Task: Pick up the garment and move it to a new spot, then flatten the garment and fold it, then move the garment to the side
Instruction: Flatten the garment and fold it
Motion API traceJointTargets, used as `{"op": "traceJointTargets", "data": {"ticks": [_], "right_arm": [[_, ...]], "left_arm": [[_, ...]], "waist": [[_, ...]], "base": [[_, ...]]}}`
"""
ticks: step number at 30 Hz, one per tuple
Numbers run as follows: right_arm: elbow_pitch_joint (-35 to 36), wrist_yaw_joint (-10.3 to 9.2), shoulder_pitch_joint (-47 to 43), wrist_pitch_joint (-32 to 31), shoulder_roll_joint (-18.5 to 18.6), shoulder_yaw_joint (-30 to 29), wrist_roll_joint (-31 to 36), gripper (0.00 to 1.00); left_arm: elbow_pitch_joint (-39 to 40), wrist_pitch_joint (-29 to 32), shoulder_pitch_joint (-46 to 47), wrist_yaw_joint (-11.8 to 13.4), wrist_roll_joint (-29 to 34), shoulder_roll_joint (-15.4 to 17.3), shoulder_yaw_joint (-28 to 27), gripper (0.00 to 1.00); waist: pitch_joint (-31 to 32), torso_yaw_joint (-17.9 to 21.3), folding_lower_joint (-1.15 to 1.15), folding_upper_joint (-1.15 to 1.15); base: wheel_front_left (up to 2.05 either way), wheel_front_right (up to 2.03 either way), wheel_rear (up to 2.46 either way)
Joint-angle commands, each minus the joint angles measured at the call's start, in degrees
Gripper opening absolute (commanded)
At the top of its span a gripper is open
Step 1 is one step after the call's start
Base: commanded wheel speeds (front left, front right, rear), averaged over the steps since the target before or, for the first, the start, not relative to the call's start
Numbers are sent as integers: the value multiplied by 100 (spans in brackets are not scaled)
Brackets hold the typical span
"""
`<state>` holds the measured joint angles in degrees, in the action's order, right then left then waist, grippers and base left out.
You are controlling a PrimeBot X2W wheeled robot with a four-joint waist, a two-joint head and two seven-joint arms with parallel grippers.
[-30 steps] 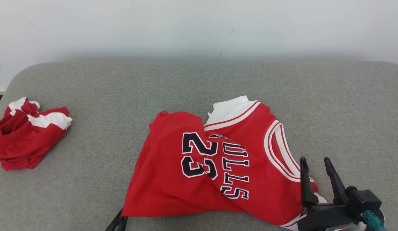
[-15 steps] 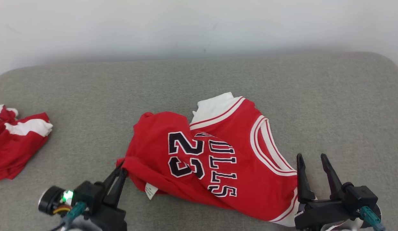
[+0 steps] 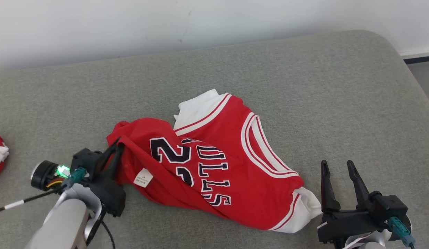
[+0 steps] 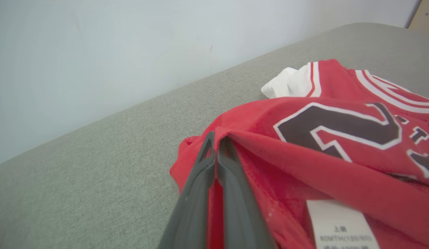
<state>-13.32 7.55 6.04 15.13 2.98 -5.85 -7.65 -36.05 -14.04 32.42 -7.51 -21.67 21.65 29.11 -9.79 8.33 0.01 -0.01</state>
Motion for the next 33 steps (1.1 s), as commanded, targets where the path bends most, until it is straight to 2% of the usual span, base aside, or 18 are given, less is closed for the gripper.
{"op": "traceJointTargets", "data": {"ticks": [1,3,4,5,6,14,20,24,33], "right_arm": [[-5,-13,27,2,-21,9,-9,100],[-38,-13,10,2,-20,-18,-6,100],[-49,-13,2,2,-21,-29,-2,100],[-67,-13,3,2,-20,-25,-2,100],[-80,-13,7,2,-20,-34,-2,100],[-107,-13,-104,2,-19,-59,-52,100],[-119,-13,-199,1,-20,-63,-112,100],[-136,-13,-234,1,-19,-38,-118,100],[-162,-13,-176,1,-19,56,-87,100]], "left_arm": [[-151,-46,130,8,-49,-17,41,0],[-588,-101,359,8,-80,-101,31,0],[-690,-106,421,9,-67,-142,33,15],[-786,-116,471,9,-41,-171,31,74],[-839,-122,516,9,-9,-206,24,100],[-332,-118,44,13,72,-453,-336,100],[875,-119,-775,140,264,-645,-710,100],[1422,-119,-1346,133,385,-712,-790,100],[1493,-119,-1669,71,468,-778,-879,100]], "waist": [[-48,88,-1,1],[-13,80,-1,1],[-1,65,-1,1],[11,49,-1,1],[25,19,-1,1],[204,-324,-1,1],[331,-631,-1,1],[392,-764,-1,1],[427,-668,-1,1]], "base": [[0,0,0],[0,0,0],[0,0,0],[0,0,0],[0,0,0],[0,0,0],[0,0,0],[0,0,0],[0,0,0]]}}
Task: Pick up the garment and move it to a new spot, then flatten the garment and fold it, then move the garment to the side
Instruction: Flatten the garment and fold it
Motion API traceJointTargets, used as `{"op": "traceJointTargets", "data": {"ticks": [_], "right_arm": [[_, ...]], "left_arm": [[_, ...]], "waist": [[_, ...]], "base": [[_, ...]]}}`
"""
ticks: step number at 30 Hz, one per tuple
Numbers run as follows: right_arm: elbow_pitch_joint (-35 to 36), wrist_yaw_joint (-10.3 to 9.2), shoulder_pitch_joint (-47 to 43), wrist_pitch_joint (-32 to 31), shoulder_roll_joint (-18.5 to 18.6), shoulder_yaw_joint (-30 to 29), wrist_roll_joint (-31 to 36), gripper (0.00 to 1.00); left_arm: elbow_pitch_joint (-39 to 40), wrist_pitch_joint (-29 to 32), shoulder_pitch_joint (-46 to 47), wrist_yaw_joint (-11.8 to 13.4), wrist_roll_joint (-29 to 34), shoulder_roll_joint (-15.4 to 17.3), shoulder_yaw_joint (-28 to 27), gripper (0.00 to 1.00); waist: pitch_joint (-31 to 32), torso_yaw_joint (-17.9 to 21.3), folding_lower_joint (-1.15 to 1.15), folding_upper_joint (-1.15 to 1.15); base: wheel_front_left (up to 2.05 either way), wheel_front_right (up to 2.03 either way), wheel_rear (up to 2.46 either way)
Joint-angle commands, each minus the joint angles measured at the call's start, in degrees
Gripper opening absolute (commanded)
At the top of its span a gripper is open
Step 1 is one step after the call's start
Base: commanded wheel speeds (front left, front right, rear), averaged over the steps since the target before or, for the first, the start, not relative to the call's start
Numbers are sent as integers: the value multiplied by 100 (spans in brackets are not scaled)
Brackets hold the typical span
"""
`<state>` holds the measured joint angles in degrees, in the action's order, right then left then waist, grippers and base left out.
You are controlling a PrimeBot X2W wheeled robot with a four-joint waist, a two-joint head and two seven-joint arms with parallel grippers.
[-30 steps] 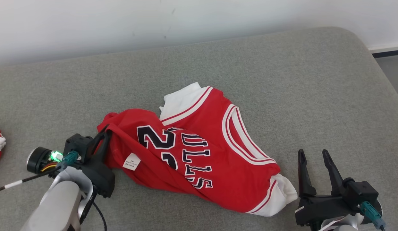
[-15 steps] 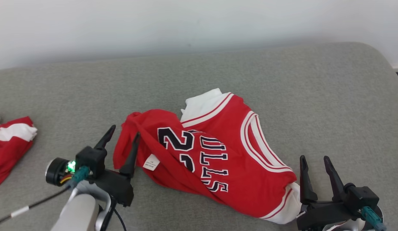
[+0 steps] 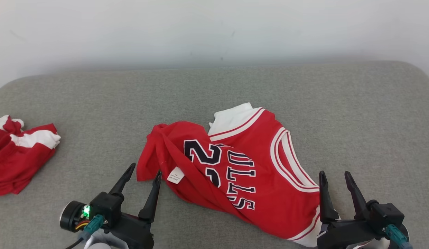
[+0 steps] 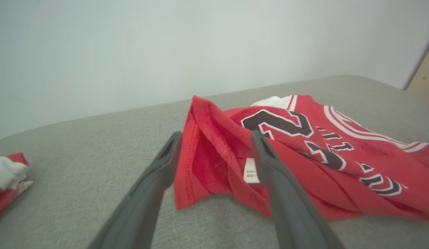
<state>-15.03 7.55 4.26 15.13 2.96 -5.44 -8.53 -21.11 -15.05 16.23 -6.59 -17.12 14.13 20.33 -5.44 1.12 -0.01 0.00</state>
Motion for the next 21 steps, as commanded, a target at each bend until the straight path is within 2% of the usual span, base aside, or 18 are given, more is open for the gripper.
{"op": "traceJointTargets", "data": {"ticks": [1,13,21], "right_arm": [[8,-13,0,1,-16,29,7,100],[52,-13,45,1,-17,19,14,100],[93,-13,88,1,-17,-5,2,100]], "left_arm": [[-17,-18,-33,-36,-33,-35,-30,100],[-621,-18,295,-94,-192,9,-31,100],[-1113,-18,469,-83,-269,40,-18,100]], "waist": [[-16,93,1,0],[-210,559,1,0],[-319,709,1,0]], "base": [[0,0,0],[0,0,0],[0,0,0]]}}
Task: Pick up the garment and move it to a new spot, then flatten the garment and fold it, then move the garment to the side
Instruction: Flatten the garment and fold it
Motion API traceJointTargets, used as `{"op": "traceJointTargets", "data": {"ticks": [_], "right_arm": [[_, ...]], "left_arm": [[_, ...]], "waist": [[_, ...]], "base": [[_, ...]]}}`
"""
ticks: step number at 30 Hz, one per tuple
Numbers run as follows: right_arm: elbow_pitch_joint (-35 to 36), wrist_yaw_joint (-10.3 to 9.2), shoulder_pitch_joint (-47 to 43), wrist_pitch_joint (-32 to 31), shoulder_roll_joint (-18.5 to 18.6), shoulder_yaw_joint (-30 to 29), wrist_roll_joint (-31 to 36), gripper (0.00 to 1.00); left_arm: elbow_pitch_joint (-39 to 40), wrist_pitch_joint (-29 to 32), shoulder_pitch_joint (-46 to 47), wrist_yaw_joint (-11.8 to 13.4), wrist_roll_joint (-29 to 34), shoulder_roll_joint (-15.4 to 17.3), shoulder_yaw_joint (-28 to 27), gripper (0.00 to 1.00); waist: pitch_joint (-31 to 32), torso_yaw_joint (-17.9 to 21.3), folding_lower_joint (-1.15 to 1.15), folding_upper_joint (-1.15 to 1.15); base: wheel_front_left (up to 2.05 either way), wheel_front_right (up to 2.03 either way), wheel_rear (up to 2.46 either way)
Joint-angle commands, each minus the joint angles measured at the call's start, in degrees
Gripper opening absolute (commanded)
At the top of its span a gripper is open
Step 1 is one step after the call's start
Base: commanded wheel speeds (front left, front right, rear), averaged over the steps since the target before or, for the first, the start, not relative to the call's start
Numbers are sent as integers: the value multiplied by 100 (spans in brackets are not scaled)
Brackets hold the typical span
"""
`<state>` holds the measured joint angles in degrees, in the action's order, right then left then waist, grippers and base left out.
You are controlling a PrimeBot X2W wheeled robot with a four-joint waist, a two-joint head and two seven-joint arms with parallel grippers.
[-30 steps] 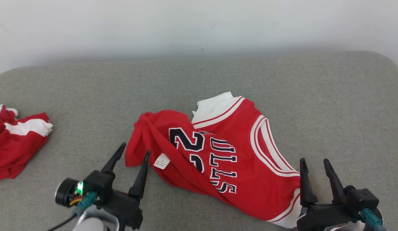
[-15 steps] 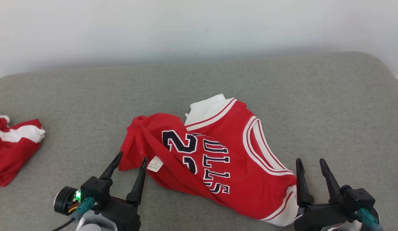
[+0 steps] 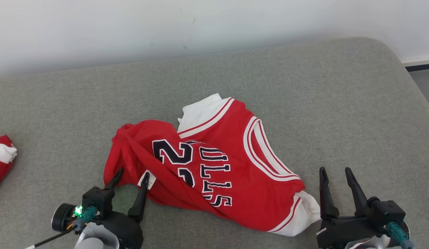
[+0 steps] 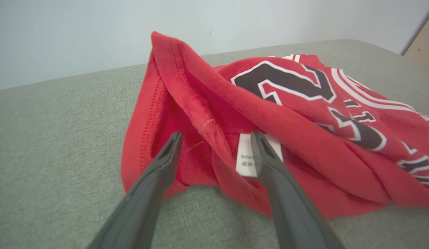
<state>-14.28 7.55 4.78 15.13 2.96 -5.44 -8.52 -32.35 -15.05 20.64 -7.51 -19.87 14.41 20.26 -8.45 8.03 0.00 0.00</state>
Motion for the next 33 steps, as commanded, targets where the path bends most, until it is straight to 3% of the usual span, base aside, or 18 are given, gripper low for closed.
{"op": "traceJointTargets", "data": {"ticks": [1,3,4,5,6,12,18,27,33], "right_arm": [[19,-13,42,1,-17,-6,-3,100],[30,-13,38,1,-18,2,-11,100],[28,-13,36,1,-17,-6,-12,100],[26,-13,36,1,-17,-18,-10,100],[25,-13,34,1,-18,-30,-7,100],[28,-13,-67,1,-17,-108,25,100],[17,-13,-189,1,-17,-151,-14,100],[-21,-13,-324,1,-17,-132,-71,100],[9,-13,-326,1,-15,-131,-51,100]], "left_arm": [[-19,-18,57,9,9,26,10,100],[-64,-18,91,8,-36,34,24,100],[-87,-18,106,7,-61,50,33,85],[-104,-18,127,7,-90,63,41,34],[-128,-18,145,7,-111,70,52,0],[67,-19,159,6,-142,14,7,0],[927,-19,-211,8,-93,102,-18,0],[2318,24,-1416,9,-326,537,14,0],[2725,89,-2258,211,-508,593,-45,0]], "waist": [[-25,28,0,0],[-28,43,0,0],[-27,45,0,0],[-25,43,0,0],[-20,35,0,0],[76,-152,0,0],[292,-569,0,0],[526,-1066,0,0],[529,-1100,0,0]], "base": [[0,0,0],[0,0,0],[0,0,0],[0,0,0],[0,0,0],[0,0,0],[0,0,0],[0,0,0],[0,0,0]]}}
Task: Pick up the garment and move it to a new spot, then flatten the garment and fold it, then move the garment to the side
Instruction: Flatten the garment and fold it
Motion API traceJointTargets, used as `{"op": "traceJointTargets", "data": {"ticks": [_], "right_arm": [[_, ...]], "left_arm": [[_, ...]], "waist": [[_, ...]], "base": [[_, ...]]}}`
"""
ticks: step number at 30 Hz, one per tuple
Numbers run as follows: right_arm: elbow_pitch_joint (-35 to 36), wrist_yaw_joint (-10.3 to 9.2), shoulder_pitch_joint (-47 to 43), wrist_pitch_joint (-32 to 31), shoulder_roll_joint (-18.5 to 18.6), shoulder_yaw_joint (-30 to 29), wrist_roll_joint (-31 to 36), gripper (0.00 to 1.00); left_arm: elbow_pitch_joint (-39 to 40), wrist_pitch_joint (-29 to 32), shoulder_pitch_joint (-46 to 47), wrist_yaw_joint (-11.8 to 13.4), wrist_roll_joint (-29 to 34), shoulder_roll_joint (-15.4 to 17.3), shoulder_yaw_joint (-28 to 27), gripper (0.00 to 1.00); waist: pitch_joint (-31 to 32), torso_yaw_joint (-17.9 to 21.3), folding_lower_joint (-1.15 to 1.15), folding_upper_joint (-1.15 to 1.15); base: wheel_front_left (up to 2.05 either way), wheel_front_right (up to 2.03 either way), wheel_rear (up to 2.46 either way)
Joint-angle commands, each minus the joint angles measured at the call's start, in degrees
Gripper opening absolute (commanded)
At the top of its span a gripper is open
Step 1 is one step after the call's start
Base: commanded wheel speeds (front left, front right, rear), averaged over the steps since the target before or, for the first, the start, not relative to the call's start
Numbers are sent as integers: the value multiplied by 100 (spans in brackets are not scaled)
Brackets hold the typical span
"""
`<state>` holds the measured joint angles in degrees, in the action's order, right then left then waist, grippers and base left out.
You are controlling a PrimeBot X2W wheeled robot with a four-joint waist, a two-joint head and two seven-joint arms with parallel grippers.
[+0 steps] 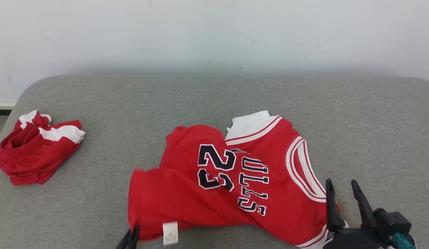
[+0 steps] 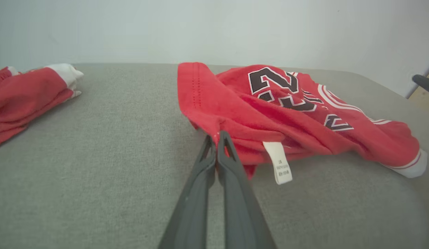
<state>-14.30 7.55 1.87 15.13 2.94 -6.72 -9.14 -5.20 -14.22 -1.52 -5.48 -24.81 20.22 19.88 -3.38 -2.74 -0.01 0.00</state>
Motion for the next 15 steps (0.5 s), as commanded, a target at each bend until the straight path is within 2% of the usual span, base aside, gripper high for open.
{"op": "traceJointTargets", "data": {"ticks": [1,7,15], "right_arm": [[20,-13,-44,1,-13,-16,20,100],[2,-13,-137,1,-14,-113,113,100],[-56,-13,-188,1,-15,-119,159,100]], "left_arm": [[31,6,-180,44,-46,4,4,0],[-550,-76,-709,36,-188,-37,-104,0],[-915,-102,-570,-49,-60,-179,-569,0]], "waist": [[24,-21,1,0],[119,2,1,0],[305,3,1,0]], "base": [[0,0,0],[0,0,0],[0,0,0]]}}
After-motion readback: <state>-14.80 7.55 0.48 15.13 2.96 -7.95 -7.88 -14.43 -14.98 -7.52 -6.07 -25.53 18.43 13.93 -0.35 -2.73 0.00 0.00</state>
